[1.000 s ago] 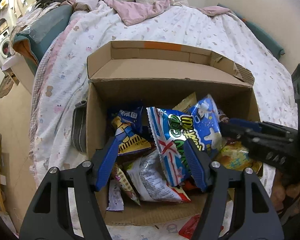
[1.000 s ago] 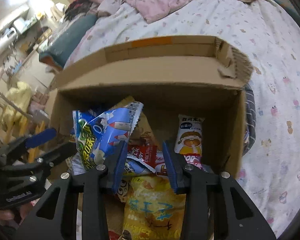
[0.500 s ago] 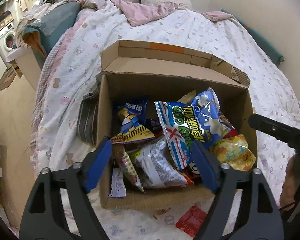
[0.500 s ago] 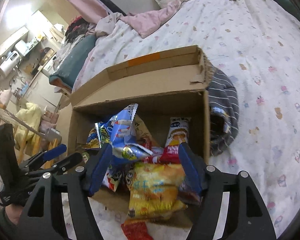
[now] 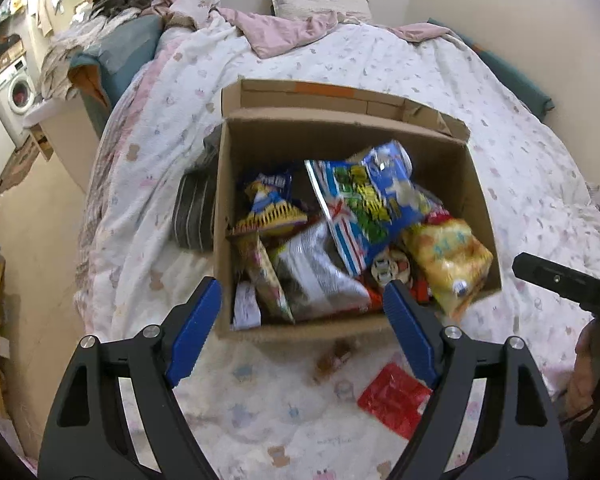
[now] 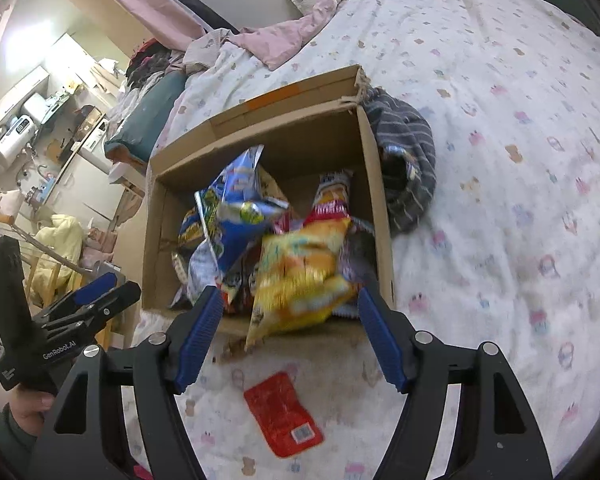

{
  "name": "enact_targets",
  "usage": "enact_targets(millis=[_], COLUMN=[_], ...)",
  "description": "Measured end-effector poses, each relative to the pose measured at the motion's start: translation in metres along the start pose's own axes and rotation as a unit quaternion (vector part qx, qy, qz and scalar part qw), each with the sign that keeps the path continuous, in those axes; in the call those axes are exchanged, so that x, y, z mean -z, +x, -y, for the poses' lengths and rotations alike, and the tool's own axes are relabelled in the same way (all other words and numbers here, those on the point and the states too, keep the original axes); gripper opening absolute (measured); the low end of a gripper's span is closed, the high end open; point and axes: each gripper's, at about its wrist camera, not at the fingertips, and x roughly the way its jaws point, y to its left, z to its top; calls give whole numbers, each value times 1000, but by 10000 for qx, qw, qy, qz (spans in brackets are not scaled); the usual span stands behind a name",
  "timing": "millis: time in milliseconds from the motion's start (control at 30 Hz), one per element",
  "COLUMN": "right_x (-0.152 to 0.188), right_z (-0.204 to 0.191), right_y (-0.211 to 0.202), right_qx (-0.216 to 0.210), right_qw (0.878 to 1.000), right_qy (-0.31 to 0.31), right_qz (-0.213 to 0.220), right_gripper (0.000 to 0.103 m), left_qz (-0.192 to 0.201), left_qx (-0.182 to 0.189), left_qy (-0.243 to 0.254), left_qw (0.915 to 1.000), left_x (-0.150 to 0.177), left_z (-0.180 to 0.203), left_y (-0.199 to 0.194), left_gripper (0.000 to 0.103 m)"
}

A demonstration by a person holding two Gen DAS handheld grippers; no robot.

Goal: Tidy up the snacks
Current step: 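Withdraw both tools from the box toward the last snacks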

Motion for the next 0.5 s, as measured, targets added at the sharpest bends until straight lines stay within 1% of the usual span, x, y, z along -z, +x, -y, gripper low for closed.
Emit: enact_targets(millis=[67,133,200,233,300,333,367,433,500], right_x=[8,17,26,31,38,43,46,52,57], right_z=[0,0,-2,-3,-6,-8,-10,-13,-17], right_y=[-2,-3,0,3,10,15,20,30,43], right_qx=[-4,14,13,18,52,128,191,281,344], right_qw=[10000,10000,9998,9996,9988,9979,9969,9948,9917], right_qy=[19,27,-31,-93,-224,-338,-432,-582,-738], right_qz=[-21,-62,-171,-266,-429,-541,-623,-784,-990], right_gripper=[78,79,79,79,81,85,89,92,92], left_qz=[-26,-54,-32,-14,-24,-39,-60,-131,-211], left_qx=[72,202,125,72,-39,-62,-50,79,53], left_qy=[-72,-186,-244,-264,-339,-388,-472,-561,-600], left_qw=[9999,9996,9996,9996,9994,9992,9989,9983,9980], left_x=[7,15,23,27,35,39,43,48,52], left_z=[-2,-6,-9,-10,-15,-17,-21,-25,-27], left_y=[-3,-7,-10,-12,-13,-13,-13,-13,-13], left_gripper=[81,81,81,81,84,89,91,91,91])
